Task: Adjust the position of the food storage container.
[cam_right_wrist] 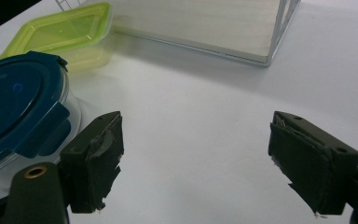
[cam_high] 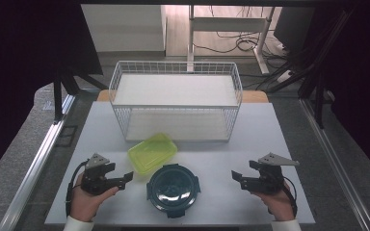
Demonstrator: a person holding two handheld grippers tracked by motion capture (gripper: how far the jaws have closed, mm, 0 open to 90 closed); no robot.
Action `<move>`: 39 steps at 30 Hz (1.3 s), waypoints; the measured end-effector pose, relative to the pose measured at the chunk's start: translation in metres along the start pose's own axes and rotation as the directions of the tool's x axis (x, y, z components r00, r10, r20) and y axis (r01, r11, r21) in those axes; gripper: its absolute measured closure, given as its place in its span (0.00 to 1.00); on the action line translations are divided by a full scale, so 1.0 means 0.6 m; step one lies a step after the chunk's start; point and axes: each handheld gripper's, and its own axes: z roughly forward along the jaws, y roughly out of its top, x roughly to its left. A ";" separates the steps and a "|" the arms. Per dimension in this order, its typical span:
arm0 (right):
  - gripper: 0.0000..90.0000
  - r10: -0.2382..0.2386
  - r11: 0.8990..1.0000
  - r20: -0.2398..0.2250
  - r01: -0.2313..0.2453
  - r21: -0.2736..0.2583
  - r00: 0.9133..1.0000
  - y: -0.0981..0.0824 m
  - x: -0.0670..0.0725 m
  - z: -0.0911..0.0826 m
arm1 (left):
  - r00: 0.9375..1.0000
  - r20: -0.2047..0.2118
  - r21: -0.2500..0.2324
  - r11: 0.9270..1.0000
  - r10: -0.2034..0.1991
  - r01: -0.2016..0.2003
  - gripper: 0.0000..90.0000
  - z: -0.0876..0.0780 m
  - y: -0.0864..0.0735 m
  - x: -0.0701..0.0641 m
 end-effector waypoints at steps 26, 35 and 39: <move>0.20 0.052 0.998 0.059 -0.055 0.036 0.997 -0.001 0.002 -0.024 | 1.000 0.014 0.018 1.000 -0.001 0.001 0.24 -0.012 0.014 -0.002; 0.20 0.048 0.998 0.076 -0.051 0.034 0.996 0.000 0.000 -0.027 | 1.000 0.000 0.070 0.997 -0.008 0.008 0.26 -0.027 0.018 -0.010; 0.20 0.037 0.999 0.080 -0.040 0.037 0.996 0.002 0.006 -0.025 | 1.000 -0.013 0.081 0.997 -0.017 0.018 0.30 -0.025 0.013 -0.016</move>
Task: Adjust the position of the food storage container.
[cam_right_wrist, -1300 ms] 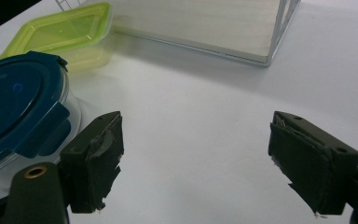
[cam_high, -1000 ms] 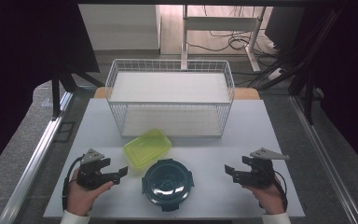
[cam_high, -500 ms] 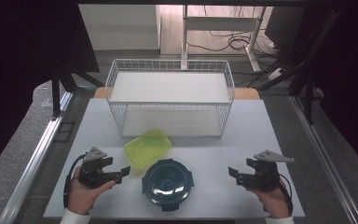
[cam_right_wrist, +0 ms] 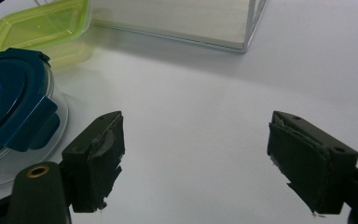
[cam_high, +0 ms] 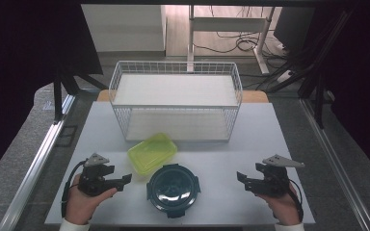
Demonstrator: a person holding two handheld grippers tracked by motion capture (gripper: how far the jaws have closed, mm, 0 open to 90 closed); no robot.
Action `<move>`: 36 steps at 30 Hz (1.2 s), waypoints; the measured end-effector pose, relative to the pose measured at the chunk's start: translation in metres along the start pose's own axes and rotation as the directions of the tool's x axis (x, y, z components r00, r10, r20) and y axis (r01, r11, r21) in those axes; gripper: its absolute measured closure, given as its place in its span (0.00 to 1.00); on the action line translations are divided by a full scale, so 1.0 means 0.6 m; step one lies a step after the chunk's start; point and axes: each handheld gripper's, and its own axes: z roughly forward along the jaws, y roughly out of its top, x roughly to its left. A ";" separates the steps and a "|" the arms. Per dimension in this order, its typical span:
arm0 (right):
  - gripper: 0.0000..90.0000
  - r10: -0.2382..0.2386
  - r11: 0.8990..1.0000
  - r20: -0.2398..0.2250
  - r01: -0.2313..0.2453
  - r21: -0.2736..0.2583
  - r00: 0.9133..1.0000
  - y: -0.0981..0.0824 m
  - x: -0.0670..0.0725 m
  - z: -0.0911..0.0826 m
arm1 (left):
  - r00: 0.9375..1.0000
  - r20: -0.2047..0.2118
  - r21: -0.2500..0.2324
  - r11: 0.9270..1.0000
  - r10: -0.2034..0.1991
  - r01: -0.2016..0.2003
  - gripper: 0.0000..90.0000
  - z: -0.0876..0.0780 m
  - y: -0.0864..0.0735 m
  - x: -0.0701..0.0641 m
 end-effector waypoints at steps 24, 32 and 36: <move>0.19 0.007 0.998 0.033 -0.009 0.060 0.999 -0.007 0.004 0.023 | 0.995 0.104 0.211 0.977 0.014 -0.035 0.93 0.064 -0.025 -0.030; 0.19 0.002 0.998 0.030 -0.004 0.067 1.000 -0.007 0.008 0.027 | 0.987 0.159 0.194 0.979 0.032 -0.063 1.00 0.073 -0.023 -0.055; 0.19 -0.005 0.997 0.025 0.003 0.072 1.000 -0.008 0.011 0.029 | 0.986 0.163 0.205 0.976 0.042 -0.075 1.00 0.079 -0.023 -0.065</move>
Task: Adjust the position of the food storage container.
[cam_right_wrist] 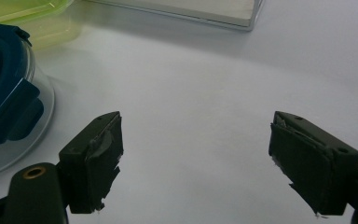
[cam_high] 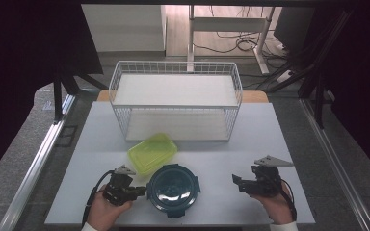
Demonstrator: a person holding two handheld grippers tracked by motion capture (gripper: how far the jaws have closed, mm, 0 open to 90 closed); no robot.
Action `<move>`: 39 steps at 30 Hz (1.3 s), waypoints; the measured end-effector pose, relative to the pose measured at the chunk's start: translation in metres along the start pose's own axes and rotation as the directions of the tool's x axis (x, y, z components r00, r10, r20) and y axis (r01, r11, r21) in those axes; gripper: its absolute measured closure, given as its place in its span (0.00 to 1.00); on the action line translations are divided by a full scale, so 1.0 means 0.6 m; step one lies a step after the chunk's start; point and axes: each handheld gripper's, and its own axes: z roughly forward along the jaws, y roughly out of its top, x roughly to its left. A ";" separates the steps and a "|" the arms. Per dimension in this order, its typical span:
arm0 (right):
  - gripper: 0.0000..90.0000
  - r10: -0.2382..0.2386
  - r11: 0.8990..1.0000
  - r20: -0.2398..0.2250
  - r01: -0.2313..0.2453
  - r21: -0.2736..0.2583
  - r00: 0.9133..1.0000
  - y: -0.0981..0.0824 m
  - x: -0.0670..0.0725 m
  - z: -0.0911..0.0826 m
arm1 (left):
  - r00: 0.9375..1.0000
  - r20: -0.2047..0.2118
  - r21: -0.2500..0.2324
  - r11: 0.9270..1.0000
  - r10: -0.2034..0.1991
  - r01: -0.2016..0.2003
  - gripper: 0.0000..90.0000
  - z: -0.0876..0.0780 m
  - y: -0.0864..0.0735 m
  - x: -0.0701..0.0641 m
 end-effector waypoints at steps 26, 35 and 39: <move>0.19 -0.011 1.000 -0.010 0.011 0.018 1.000 0.001 0.004 0.007 | 0.999 -0.031 -0.005 1.000 0.008 -0.008 1.00 0.021 0.011 -0.028; 0.19 -0.006 1.000 -0.015 0.006 0.030 1.000 0.000 0.003 0.011 | 1.000 0.003 -0.007 1.000 0.017 -0.017 1.00 0.037 0.025 -0.043; 0.19 -0.004 1.000 -0.020 0.005 0.029 1.000 0.000 0.002 0.011 | 1.000 0.007 -0.001 1.000 0.027 -0.027 1.00 0.042 0.032 -0.050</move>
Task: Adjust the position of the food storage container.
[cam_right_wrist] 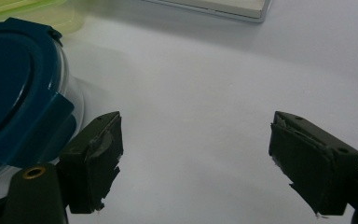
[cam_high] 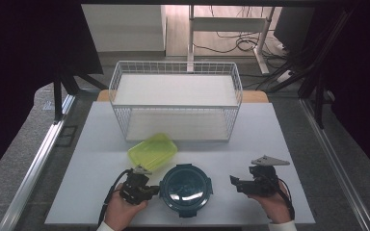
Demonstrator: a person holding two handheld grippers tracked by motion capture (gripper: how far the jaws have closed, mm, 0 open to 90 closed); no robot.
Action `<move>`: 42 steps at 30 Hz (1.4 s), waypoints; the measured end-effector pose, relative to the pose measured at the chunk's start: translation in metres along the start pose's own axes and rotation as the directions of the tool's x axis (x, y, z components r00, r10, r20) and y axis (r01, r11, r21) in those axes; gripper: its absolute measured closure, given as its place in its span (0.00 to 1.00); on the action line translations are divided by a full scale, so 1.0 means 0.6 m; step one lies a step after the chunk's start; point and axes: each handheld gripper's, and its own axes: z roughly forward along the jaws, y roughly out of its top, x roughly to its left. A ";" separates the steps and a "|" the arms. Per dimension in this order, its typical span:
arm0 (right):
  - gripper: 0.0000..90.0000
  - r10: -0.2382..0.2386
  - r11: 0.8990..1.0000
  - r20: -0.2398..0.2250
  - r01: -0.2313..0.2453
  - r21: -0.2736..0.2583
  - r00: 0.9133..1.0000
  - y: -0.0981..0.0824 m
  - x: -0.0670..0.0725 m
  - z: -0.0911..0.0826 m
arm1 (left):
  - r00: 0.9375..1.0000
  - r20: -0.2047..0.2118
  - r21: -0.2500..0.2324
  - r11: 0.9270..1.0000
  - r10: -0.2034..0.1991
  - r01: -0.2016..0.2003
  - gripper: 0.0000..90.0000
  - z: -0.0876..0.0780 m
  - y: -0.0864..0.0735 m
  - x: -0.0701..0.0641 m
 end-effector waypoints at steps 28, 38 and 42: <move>0.19 -0.028 0.999 -0.043 0.027 -0.040 0.999 0.017 0.022 0.003 | 0.999 0.011 -0.197 0.980 -0.038 0.040 0.86 -0.061 -0.017 0.033; 0.18 -0.034 0.997 -0.055 0.030 -0.071 0.998 0.015 0.017 -0.006 | 0.996 0.003 -0.244 0.966 -0.084 0.083 0.32 -0.082 -0.012 0.044; 0.18 -0.031 0.997 -0.061 0.026 -0.075 0.998 0.015 0.018 -0.007 | 0.996 0.011 -0.234 0.968 -0.089 0.089 0.26 -0.080 -0.012 0.045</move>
